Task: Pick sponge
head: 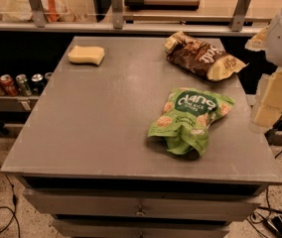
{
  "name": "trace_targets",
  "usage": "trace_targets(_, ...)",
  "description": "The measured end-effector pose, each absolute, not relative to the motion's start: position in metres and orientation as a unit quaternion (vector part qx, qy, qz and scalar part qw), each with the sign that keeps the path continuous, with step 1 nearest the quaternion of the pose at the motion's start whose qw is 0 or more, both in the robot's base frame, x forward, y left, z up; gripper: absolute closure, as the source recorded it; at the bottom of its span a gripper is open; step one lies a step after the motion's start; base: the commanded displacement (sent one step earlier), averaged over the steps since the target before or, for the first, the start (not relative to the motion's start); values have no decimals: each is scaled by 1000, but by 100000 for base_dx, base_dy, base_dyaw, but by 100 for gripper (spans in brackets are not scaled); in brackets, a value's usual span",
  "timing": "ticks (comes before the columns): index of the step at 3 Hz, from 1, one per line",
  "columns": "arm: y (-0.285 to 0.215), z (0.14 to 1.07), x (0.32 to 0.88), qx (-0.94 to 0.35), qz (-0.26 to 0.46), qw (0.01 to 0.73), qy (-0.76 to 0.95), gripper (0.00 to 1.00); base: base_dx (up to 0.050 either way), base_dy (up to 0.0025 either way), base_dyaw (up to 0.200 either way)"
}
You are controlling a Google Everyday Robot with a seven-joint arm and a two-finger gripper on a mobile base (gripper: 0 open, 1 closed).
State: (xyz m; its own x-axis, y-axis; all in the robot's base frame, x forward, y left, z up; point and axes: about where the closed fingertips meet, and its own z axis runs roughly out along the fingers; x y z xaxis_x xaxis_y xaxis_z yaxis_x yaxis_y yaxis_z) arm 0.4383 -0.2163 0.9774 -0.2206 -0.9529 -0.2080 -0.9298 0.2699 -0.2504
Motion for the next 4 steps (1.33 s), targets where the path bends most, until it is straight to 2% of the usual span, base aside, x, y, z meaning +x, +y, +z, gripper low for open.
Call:
trace_targets(1, -216, 978, 438, -603, -36, 161, 780, 0, 0, 0, 9996)
trace_targets(2, -216, 978, 438, -603, -36, 161, 780, 0, 0, 0, 0)
trace_targets(4, -163, 967, 517, -623, 20, 203, 755, 0, 0, 0, 0)
